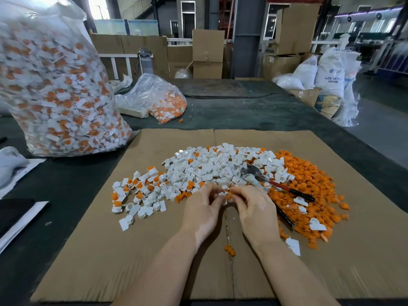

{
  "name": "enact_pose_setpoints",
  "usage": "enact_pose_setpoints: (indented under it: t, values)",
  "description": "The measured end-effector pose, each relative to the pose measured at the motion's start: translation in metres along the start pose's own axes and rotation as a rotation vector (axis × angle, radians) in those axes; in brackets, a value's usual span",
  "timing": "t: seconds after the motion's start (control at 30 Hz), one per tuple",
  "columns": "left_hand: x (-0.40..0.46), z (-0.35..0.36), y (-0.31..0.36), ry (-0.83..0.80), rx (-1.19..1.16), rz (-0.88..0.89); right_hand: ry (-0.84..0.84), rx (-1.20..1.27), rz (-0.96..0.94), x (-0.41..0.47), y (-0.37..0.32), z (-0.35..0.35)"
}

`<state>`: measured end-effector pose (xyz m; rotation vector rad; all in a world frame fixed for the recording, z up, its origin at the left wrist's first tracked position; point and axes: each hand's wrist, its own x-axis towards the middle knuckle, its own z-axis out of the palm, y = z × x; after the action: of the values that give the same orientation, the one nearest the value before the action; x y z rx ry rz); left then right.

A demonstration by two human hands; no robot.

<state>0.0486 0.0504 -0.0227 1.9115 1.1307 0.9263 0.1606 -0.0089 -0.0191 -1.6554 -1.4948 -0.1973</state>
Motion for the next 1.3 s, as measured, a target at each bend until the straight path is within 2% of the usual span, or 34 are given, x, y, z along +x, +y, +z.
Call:
enact_pose_setpoints:
  t: [0.33, 0.7, 0.93, 1.13, 1.3]
  values:
    - [-0.0004, 0.0003, 0.0008, 0.022, -0.149, -0.063, 0.07, -0.026, -0.04, -0.001, -0.0029, -0.0015]
    - [-0.002, -0.0008, 0.0006, 0.027, -0.079, -0.019, 0.016, -0.06, -0.049, -0.0018, -0.0032, 0.0005]
    - [-0.0031, 0.0015, 0.0005, -0.006, 0.109, 0.09, -0.013, -0.069, -0.035, -0.0033, -0.0019, 0.0017]
    - [-0.0007, -0.0004, 0.0006, 0.025, -0.109, -0.035, -0.019, 0.034, -0.034, -0.0028, -0.0018, 0.0005]
    - [0.0013, -0.0019, -0.0003, 0.032, -0.124, -0.039, 0.001, 0.057, -0.069, -0.0022, -0.0012, -0.0016]
